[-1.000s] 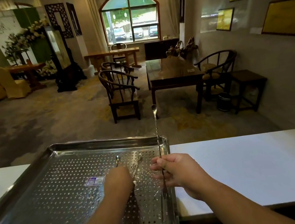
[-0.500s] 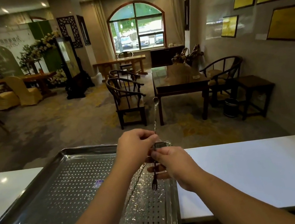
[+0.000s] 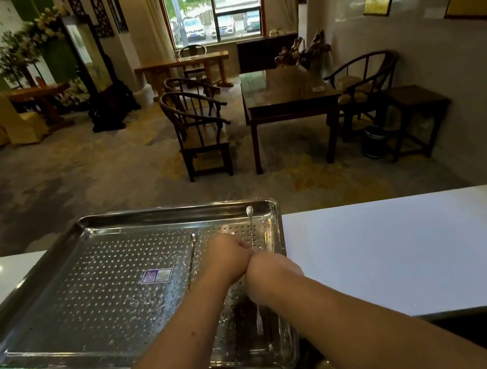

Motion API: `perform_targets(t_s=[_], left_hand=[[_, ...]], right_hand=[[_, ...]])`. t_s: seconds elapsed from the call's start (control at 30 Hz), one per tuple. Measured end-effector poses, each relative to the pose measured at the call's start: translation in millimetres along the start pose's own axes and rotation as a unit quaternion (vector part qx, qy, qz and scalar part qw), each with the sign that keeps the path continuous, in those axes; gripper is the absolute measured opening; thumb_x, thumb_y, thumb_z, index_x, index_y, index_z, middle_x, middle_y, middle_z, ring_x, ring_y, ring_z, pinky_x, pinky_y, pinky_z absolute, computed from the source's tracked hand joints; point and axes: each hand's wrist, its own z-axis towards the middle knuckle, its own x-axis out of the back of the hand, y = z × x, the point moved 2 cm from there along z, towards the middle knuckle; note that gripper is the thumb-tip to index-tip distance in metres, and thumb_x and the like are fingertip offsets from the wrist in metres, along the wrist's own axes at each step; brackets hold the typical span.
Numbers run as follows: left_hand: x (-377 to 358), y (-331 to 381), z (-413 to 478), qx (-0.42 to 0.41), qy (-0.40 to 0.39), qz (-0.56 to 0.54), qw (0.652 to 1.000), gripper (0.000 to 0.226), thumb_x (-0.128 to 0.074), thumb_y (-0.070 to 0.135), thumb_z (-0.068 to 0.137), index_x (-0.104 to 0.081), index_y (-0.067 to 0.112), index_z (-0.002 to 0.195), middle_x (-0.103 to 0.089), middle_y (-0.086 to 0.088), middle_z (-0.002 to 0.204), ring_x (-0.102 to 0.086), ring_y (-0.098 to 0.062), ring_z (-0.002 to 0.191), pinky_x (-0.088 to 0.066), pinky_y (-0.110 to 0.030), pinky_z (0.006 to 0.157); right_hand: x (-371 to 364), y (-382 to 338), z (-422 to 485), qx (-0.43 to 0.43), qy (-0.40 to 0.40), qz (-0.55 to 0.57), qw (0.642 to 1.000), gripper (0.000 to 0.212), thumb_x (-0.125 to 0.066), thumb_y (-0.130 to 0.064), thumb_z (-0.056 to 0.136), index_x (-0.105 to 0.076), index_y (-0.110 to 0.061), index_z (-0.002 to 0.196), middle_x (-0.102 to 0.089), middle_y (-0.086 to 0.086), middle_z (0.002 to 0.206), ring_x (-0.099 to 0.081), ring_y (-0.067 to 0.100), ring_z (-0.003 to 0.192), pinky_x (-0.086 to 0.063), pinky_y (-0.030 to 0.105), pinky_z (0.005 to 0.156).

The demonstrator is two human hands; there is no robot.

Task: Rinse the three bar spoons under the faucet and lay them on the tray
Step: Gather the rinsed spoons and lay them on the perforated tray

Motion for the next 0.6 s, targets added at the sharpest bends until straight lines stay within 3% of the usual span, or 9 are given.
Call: perform_targets(t_s=[0.13,0.23,0.3,0.37,0.43,0.5,0.6], left_hand=[[-12.6,-22.0,7.2,0.012,-0.058,0.025,0.998,0.013,-0.075,0.025,0.088,-0.077,0.028,0.075,-0.066,0.012,0.067,-0.059,-0.003,0.067,-0.044,-0.023,0.057],[-16.4,-32.0,8.8,0.018,-0.078,0.036,0.996,0.013,-0.073,0.027,0.090,-0.081,0.020,0.083,-0.076,0.002,0.084,-0.067,-0.011,0.078,-0.056,-0.031,0.074],[-12.8,-36.3,7.3,0.032,-0.049,0.032,0.998,0.016,-0.075,0.032,0.087,-0.082,0.019,0.081,-0.076,0.002,0.077,-0.068,-0.012,0.073,-0.057,-0.032,0.069],[-4.4,-40.6,3.5,0.035,0.025,0.079,0.996,0.021,-0.075,0.039,0.085,-0.078,0.021,0.077,-0.068,0.006,0.066,-0.061,-0.008,0.062,-0.047,-0.028,0.056],[2.5,-46.7,-0.7,0.028,0.070,0.154,0.985,0.017,-0.073,0.039,0.085,-0.073,0.022,0.082,-0.060,0.006,0.068,-0.058,-0.012,0.063,-0.043,-0.029,0.058],[4.5,-53.2,-3.7,0.029,0.061,0.199,0.978,0.011,-0.069,0.029,0.087,-0.072,0.019,0.090,-0.061,0.002,0.074,-0.059,-0.018,0.069,-0.047,-0.033,0.061],[2.2,-61.3,-5.1,0.042,0.035,0.224,0.973,0.012,-0.062,0.016,0.091,-0.074,0.015,0.095,-0.071,-0.005,0.087,-0.068,-0.022,0.080,-0.059,-0.037,0.072]], right_hand=[[-26.1,-6.8,21.5,-0.020,-0.022,-0.004,1.000,0.039,-0.067,-0.010,0.095,-0.064,-0.011,0.134,-0.062,0.013,0.141,-0.059,0.033,0.129,-0.049,0.048,0.104],[-37.7,-11.4,30.9,-0.038,-0.046,-0.011,0.998,0.039,-0.068,-0.011,0.094,-0.065,-0.012,0.132,-0.065,0.012,0.135,-0.061,0.032,0.124,-0.051,0.047,0.100],[-40.9,-12.4,33.7,-0.046,-0.042,-0.006,0.998,0.040,-0.069,-0.012,0.094,-0.065,-0.014,0.133,-0.065,0.010,0.133,-0.062,0.031,0.122,-0.051,0.046,0.099],[-42.7,-13.5,33.8,-0.038,-0.030,-0.018,0.999,0.039,-0.071,-0.012,0.092,-0.066,-0.013,0.130,-0.066,0.010,0.130,-0.063,0.031,0.119,-0.053,0.045,0.096],[-44.9,-14.8,33.0,-0.031,-0.017,-0.029,0.999,0.034,-0.071,-0.012,0.091,-0.069,-0.012,0.125,-0.067,0.010,0.126,-0.065,0.031,0.115,-0.053,0.043,0.089],[-47.1,-14.6,32.4,-0.027,-0.010,-0.029,0.999,0.029,-0.068,-0.010,0.092,-0.070,-0.011,0.121,-0.069,0.010,0.123,-0.066,0.030,0.111,-0.051,0.040,0.080],[-49.2,-13.1,33.8,-0.027,0.000,-0.029,0.999,0.029,-0.066,-0.006,0.093,-0.070,-0.009,0.121,-0.069,0.011,0.125,-0.066,0.031,0.112,-0.053,0.041,0.085]])
